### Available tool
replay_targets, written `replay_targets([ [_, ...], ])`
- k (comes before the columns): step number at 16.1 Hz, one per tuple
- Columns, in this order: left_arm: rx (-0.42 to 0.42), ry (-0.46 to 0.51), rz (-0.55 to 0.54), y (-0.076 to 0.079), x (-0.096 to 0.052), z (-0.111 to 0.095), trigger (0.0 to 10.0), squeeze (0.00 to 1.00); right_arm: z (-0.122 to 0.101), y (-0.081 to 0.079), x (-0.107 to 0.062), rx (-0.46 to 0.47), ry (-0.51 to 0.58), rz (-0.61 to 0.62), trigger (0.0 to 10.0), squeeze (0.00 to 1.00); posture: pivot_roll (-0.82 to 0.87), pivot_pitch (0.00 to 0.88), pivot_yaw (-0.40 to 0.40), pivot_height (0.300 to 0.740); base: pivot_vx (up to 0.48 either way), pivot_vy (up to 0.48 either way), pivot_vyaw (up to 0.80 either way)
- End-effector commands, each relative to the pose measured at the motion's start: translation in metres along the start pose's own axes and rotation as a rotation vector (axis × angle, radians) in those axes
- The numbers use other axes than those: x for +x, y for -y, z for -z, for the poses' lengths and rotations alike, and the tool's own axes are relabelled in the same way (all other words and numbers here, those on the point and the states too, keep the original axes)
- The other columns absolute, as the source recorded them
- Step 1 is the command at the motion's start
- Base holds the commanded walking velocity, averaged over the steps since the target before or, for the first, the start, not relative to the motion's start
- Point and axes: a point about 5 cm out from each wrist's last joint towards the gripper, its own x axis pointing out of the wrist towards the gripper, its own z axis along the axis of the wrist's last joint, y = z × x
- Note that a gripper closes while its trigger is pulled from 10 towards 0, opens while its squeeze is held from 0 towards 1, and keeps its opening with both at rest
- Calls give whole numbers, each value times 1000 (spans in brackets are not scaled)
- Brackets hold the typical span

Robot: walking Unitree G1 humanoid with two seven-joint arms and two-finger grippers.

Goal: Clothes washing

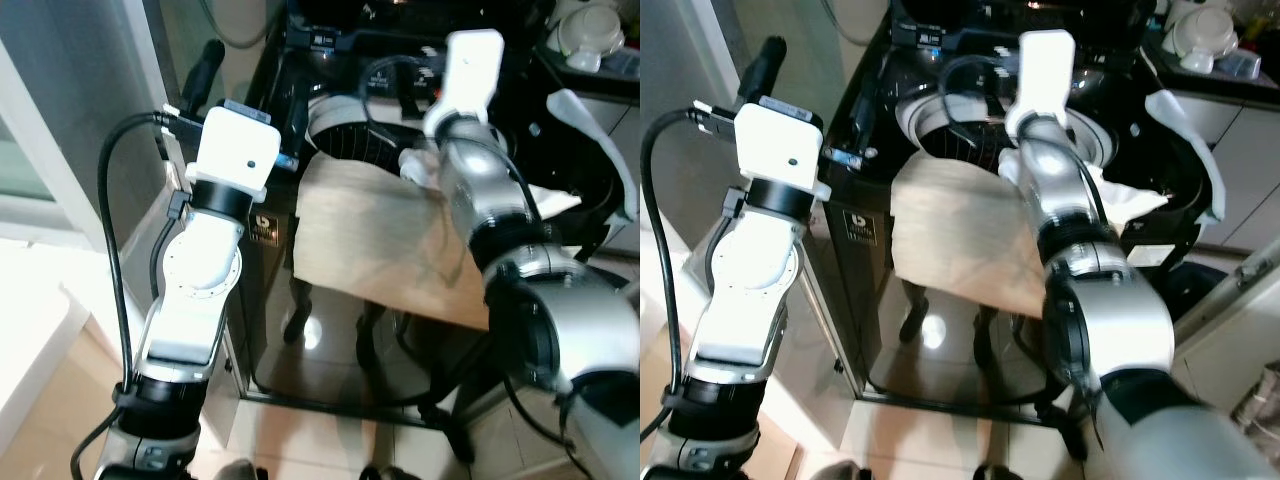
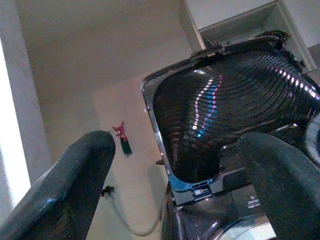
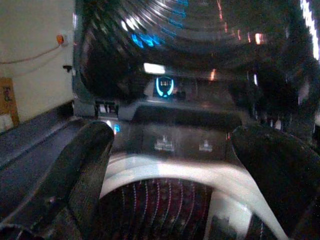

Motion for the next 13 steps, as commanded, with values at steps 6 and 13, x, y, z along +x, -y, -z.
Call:
replay_targets([
  [6, -19, -54, 44, 4, 1, 10, 10000, 0, -37, 54, -64, -1, 14, -171, 10000, 0, -44, 46, -7, 740, 0, 0, 0],
  [13, -36, -46, 71, 9, 5, 10, 10000, 0, -5, 83, -95, -50, -404, 19, 10000, 0, -59, 48, 11, 740, 0, 0, 0],
])
